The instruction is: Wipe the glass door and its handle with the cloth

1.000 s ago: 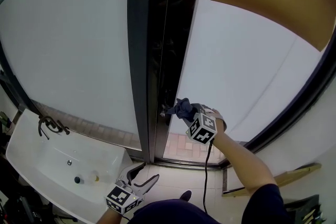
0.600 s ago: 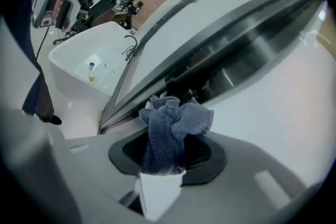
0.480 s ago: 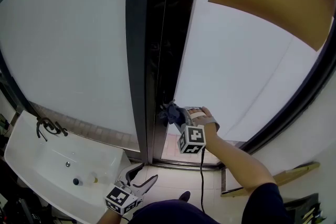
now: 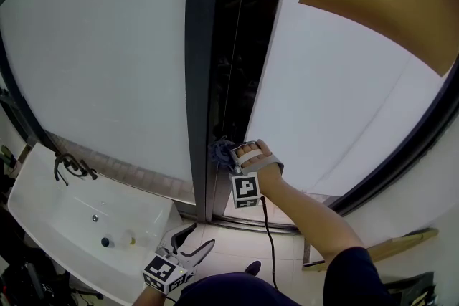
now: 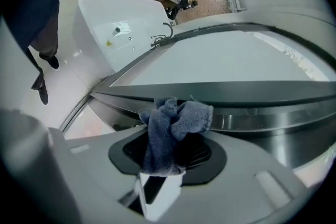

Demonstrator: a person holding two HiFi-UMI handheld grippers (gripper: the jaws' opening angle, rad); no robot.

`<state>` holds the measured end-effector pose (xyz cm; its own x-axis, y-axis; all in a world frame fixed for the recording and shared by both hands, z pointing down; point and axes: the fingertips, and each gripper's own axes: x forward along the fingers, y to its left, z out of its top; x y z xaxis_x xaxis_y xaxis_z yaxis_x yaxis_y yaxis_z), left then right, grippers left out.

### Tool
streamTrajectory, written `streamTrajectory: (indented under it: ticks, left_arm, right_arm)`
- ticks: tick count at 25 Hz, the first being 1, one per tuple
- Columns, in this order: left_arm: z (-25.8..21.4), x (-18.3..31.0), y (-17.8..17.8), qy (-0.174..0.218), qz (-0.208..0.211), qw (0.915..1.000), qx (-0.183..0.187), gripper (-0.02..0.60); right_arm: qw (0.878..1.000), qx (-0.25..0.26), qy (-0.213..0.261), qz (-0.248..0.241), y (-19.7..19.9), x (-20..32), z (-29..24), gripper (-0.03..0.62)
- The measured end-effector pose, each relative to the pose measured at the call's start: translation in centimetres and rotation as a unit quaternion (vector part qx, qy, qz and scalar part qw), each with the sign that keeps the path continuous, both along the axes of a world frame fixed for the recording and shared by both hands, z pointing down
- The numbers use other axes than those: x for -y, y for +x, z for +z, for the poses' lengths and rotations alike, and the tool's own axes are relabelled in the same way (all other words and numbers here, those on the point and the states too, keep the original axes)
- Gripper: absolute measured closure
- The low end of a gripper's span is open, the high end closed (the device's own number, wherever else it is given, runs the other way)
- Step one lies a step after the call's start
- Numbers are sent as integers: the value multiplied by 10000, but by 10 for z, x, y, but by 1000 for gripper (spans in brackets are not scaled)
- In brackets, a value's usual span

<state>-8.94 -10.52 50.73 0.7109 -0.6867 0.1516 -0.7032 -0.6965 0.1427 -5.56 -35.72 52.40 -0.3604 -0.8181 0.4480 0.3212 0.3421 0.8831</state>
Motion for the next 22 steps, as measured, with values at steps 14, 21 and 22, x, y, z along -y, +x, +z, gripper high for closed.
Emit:
streamTrajectory:
  ticks: [14,21,22]
  left_arm:
    - [-6,8,17,103,295,9995,1,333]
    - [-6,9,26,101,413,9991,23,333]
    - [-6,10,26,119,399,9991,22,333]
  right_arm:
    - [9980,-386,-84,494,105,-11,19,444]
    - [9715,1431,-1168,1485,138,-11,14,444]
    - [9537,1974,-1546,1661,138,-13,15,444]
